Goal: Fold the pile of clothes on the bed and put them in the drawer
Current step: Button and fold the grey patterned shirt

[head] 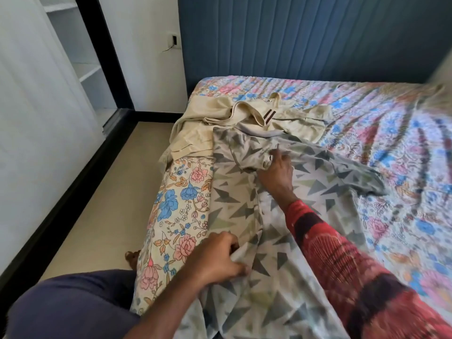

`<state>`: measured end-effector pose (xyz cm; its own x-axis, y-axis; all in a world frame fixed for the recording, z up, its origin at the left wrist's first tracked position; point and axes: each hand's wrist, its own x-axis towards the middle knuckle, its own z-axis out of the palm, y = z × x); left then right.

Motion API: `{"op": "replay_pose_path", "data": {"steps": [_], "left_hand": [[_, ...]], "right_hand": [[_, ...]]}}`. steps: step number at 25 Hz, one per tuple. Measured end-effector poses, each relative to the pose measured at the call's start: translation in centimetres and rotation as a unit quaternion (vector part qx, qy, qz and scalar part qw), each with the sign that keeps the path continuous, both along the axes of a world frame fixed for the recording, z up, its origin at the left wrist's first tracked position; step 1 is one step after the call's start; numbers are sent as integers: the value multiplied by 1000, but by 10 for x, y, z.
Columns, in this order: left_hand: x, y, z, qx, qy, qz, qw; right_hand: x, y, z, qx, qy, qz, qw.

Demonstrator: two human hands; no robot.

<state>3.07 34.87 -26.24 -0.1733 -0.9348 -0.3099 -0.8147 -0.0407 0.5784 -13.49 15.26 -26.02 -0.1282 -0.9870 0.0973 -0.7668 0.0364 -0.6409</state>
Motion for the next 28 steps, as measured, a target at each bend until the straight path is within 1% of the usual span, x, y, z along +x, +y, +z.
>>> {"op": "replay_pose_path", "data": {"steps": [1, 3, 4, 5, 7, 8, 9, 11, 12, 13, 14, 15, 16, 17, 18, 20, 21, 22, 23, 24, 25, 26, 28], "left_hand": [[8, 7, 2, 16, -2, -7, 1000], [26, 21, 7, 47, -7, -19, 999], [36, 27, 10, 63, -28, -26, 997], [43, 36, 14, 80, -60, -38, 994], [53, 48, 27, 110, -112, -68, 985], [53, 53, 37, 117, -107, -83, 984], [51, 56, 48, 118, -76, -96, 985], [35, 62, 71, 131, 1, -124, 984], [25, 65, 78, 152, 47, -137, 978], [14, 70, 83, 200, 109, -144, 963], [2, 76, 84, 276, 174, -150, 933], [-11, 84, 81, 352, 221, -164, 894], [-22, 90, 75, 411, 242, -181, 860], [-29, 94, 68, 441, 241, -195, 842], [-32, 94, 61, 449, 235, -202, 838], [-33, 86, 54, 423, 254, -197, 847], [-33, 79, 53, 398, 262, -191, 858], [-34, 71, 52, 357, 250, -184, 881], [-37, 61, 49, 303, 217, -175, 911], [-42, 49, 44, 249, 180, -164, 937], [-50, 38, 42, 203, 153, -151, 955], [-61, 26, 38, 167, 138, -140, 966], [-89, 4, 29, 114, 128, -109, 979]], "right_hand": [[2, 28, 0, 7, 41, 63, 997], [1, 88, 1, 92, 115, 172, 974], [-1, 116, 3, 144, 136, 208, 958], [-4, 141, 3, 175, 143, 224, 948], [-8, 166, 5, 185, 144, 210, 949], [-10, 170, 5, 187, 135, 201, 952], [-11, 172, 7, 191, 123, 196, 954], [-12, 173, 13, 207, 98, 190, 955], [-13, 174, 16, 215, 87, 191, 954], [-15, 177, 20, 222, 77, 195, 952], [-18, 181, 23, 230, 66, 200, 950], [-23, 186, 26, 250, 51, 201, 946], [-29, 193, 28, 281, 32, 204, 937], [-33, 202, 29, 304, 23, 215, 928], [-38, 212, 27, 304, 39, 239, 921], [-45, 236, 19, 242, 144, 311, 908], [-49, 249, 15, 206, 195, 340, 897], [-53, 259, 14, 192, 219, 363, 885], [-60, 264, 15, 201, 214, 378, 878], [-68, 264, 19, 223, 190, 382, 876], [-79, 258, 25, 235, 165, 373, 882], [-91, 246, 28, 229, 146, 351, 896], [-121, 210, 30, 180, 92, 268, 942]]}}
